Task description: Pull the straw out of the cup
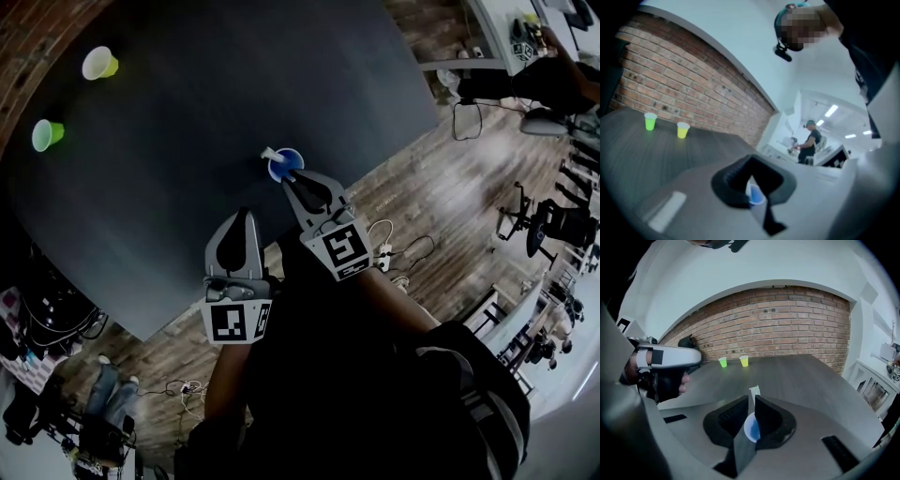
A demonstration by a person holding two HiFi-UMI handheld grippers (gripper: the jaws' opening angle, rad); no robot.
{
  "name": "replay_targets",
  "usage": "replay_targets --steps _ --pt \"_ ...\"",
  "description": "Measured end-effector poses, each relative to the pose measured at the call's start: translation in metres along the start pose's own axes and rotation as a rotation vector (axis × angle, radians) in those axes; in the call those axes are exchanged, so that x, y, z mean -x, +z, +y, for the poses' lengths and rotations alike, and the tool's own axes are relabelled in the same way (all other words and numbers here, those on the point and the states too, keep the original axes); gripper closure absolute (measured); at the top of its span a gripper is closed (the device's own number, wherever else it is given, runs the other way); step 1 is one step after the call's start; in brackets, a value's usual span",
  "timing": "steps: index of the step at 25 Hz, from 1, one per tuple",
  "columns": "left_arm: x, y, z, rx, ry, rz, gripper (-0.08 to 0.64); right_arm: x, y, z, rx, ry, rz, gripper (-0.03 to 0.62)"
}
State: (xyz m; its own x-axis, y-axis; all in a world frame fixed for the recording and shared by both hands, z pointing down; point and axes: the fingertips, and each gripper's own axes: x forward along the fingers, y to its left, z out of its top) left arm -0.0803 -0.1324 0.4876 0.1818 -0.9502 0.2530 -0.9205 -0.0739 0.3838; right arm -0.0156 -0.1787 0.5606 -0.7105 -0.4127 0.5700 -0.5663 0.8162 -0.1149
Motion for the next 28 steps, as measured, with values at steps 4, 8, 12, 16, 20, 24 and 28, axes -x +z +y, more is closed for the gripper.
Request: replay_targets --steps 4,8,12,16,20,24,28 --pt "-0.006 -0.004 0.007 0.015 0.018 0.010 0.555 -0.012 -0.009 -0.002 0.021 0.021 0.052 0.566" --pt "-0.012 -0.006 0.012 0.025 0.030 0.010 0.555 -0.019 -0.017 -0.005 0.048 0.026 0.084 0.537" --pt "-0.013 -0.009 0.017 0.036 0.041 0.014 0.555 -0.026 -0.022 -0.007 0.062 0.023 0.104 0.534" --pt "-0.016 -0.012 0.021 0.047 0.049 0.017 0.555 -0.033 -0.025 -0.011 0.073 0.020 0.122 0.531" --pt "-0.019 -0.013 0.024 0.056 0.060 0.019 0.555 -0.038 -0.027 -0.016 0.079 0.025 0.137 0.529" --pt "-0.019 -0.014 0.028 0.064 0.069 0.021 0.555 -0.044 -0.028 -0.017 0.089 0.029 0.149 0.528" --pt "-0.015 -0.016 0.034 0.072 0.075 0.022 0.555 -0.050 -0.029 -0.011 0.102 0.036 0.156 0.528"
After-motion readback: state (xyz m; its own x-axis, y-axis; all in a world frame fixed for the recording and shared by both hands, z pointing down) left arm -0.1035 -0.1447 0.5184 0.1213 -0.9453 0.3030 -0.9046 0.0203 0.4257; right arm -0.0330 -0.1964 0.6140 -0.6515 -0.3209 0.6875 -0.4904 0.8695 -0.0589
